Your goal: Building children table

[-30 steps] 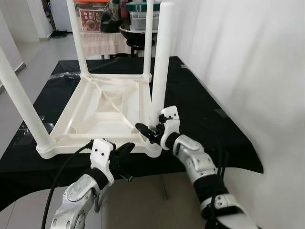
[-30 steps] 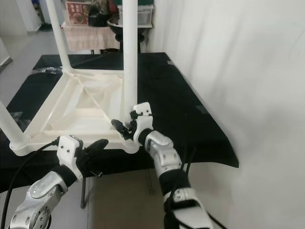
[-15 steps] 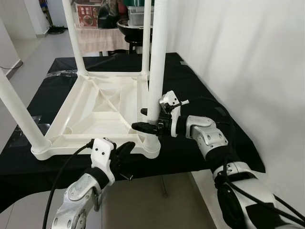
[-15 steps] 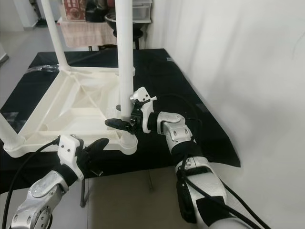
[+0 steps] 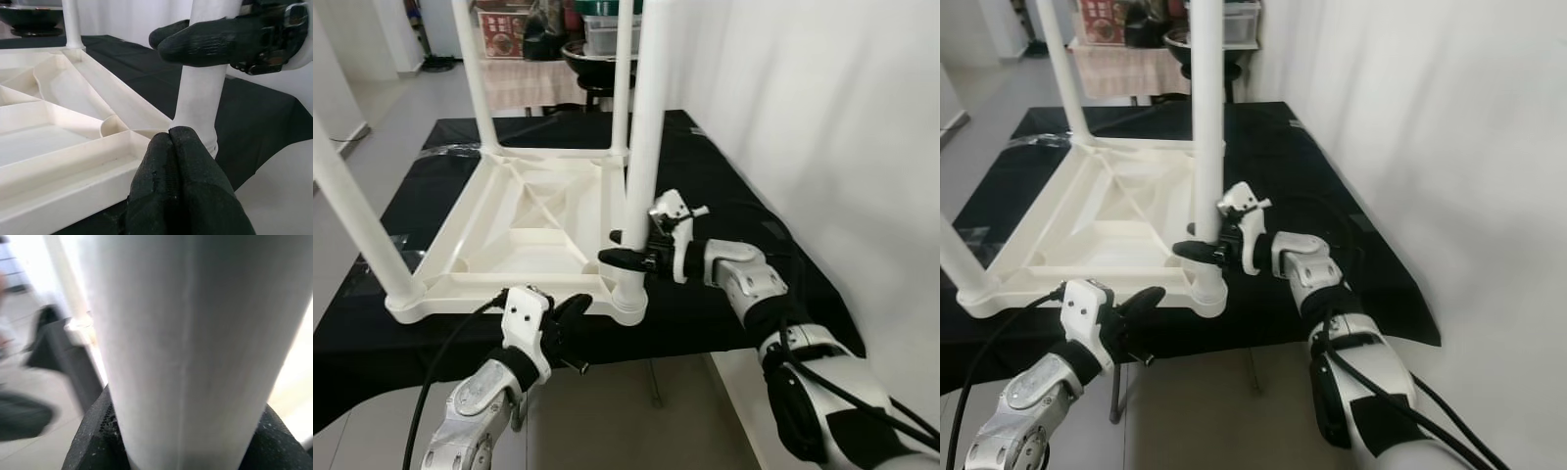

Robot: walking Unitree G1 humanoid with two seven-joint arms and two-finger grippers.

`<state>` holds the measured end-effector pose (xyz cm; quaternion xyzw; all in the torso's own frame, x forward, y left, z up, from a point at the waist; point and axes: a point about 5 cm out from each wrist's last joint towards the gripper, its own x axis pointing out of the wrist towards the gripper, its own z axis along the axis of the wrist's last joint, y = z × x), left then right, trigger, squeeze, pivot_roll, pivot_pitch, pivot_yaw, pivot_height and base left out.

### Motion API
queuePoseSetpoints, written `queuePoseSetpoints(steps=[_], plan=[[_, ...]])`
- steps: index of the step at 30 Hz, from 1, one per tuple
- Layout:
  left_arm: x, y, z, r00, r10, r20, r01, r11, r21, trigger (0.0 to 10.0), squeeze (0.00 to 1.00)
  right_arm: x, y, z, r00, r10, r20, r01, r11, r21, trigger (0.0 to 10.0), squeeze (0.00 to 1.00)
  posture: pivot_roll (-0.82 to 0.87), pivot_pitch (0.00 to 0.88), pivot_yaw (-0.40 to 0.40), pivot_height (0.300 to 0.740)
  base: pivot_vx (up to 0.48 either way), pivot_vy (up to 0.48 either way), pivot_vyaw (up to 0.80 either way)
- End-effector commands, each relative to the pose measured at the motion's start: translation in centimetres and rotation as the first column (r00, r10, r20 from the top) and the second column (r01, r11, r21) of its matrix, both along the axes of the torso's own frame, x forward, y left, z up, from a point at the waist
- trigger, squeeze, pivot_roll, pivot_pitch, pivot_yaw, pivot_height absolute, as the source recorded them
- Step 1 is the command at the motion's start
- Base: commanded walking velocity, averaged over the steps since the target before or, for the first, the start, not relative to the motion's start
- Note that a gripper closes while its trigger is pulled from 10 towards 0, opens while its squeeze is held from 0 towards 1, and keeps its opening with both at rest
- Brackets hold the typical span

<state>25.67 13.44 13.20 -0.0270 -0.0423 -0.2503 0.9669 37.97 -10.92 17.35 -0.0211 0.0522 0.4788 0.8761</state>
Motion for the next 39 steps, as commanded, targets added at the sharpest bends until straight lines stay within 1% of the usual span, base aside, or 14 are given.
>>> queuePoseSetpoints(steps=[1, 5, 13, 14, 15, 16, 19, 20, 24, 25, 27, 28, 38, 39], plan=[[-0.1, 0.0, 0.0, 1.000, -0.002, -0.001, 0.002, 1.000, 0.003, 10.0, 0.00, 0.1, -1.0, -1.4, 0.988, -0.152, -0.040, 0.151, 0.988, -0.027, 0.0, 0.00, 0.02, 0.000, -0.059, 0.740, 0.000, 0.000, 0.00], [0.0, 0.3, 0.2, 1.000, -0.004, 0.000, 0.004, 1.000, 0.002, 10.0, 0.00, -3.4, 1.2, -4.0, 0.820, -0.570, -0.050, 0.570, 0.822, -0.009, 0.0, 0.00, 0.00, 0.000, -0.034, 0.740, 0.000, 0.000, 0.00], [0.2, 0.2, 0.0, 1.000, -0.008, -0.002, 0.008, 1.000, 0.007, 10.0, 0.00, -2.9, 3.4, -3.6, 0.862, -0.506, -0.020, 0.506, 0.862, -0.003, 0.0, 0.00, 0.00, 0.000, -0.044, 0.740, 0.000, 0.000, 0.00], [0.3, 0.2, 0.0, 1.000, -0.005, -0.001, 0.005, 1.000, 0.007, 10.0, 0.00, -2.7, 3.6, -3.4, 0.862, -0.506, -0.016, 0.506, 0.863, -0.002, 4.7, 0.00, 0.01, 0.000, -0.046, 0.740, 0.000, 0.000, 0.00], [0.3, 0.2, 0.0, 1.000, -0.005, -0.001, 0.005, 1.000, 0.007, 10.0, 0.00, -2.7, 3.6, -3.4, 0.862, -0.506, -0.016, 0.506, 0.863, -0.002, 4.7, 0.00, 0.01, 0.000, -0.046, 0.740, 0.000, 0.000, 0.00], [0.3, 0.2, 0.0, 1.000, 0.012, 0.003, -0.012, 1.000, 0.004, 10.0, 0.00, -2.4, 4.4, -2.7, 0.900, -0.435, -0.017, 0.435, 0.900, 0.036, 10.0, 0.76, 0.01, 0.000, -0.047, 0.740, 0.000, 0.000, 0.00], [0.2, 0.2, 0.0, 1.000, 0.020, 0.004, -0.020, 1.000, 0.002, 10.0, 0.00, -2.4, 4.7, -2.2, 0.921, -0.390, -0.022, 0.390, 0.918, 0.072, 10.0, 0.76, 0.01, 0.000, -0.047, 0.740, 0.000, 0.000, 0.00], [0.2, 0.2, -0.1, 1.000, 0.014, 0.002, -0.014, 1.000, 0.003, 10.0, 0.00, -2.2, 4.7, -0.8, 0.947, -0.321, -0.007, 0.320, 0.940, 0.116, 10.0, 1.00, 0.01, 0.000, -0.050, 0.740, 0.000, 0.000, 0.00], [0.2, 0.0, -0.1, 1.000, 0.002, -0.001, -0.002, 1.000, 0.004, 10.0, 0.00, -1.6, 4.3, 1.2, 0.990, -0.134, 0.039, 0.126, 0.981, 0.148, 10.0, 0.90, 0.01, 0.000, -0.051, 0.740, 0.000, 0.000, 0.00], [0.2, 0.0, -0.2, 1.000, 0.001, -0.002, -0.001, 1.000, 0.004, 10.0, 0.00, -1.5, 4.1, 1.6, 0.994, -0.088, 0.060, 0.079, 0.987, 0.140, 10.0, 0.20, 0.01, 0.000, -0.051, 0.740, 0.000, 0.000, 0.00], [0.2, 0.0, -0.2, 1.000, 0.001, -0.002, -0.001, 1.000, 0.004, 10.0, 0.00, -1.5, 4.1, 1.6, 0.994, -0.088, 0.060, 0.079, 0.987, 0.140, 10.0, 0.20, 0.01, 0.000, -0.051, 0.740, 0.000, 0.000, 0.00], [0.2, 0.0, -0.2, 1.000, -0.001, -0.003, 0.001, 1.000, 0.004, 10.0, 0.00, -1.3, 3.9, 1.8, 0.997, -0.035, 0.070, 0.026, 0.992, 0.125, 10.0, 0.00, 0.02, 0.000, -0.053, 0.740, 0.000, 0.000, 0.00], [0.0, -0.1, -0.3, 1.000, 0.006, -0.003, -0.006, 1.000, 0.009, 10.0, 0.00, -0.6, 2.7, 1.4, 0.971, 0.236, -0.024, -0.236, 0.972, 0.002, 10.0, 0.00, 0.04, 0.000, -0.058, 0.740, 0.000, 0.000, 0.00], [0.0, -0.1, -0.2, 1.000, 0.006, -0.003, -0.006, 1.000, 0.011, 10.0, 0.00, -0.5, 2.6, 1.4, 0.971, 0.237, -0.041, -0.236, 0.971, 0.029, 3.8, 0.00, 0.04, 0.000, -0.055, 0.740, 0.000, 0.000, 0.00]])
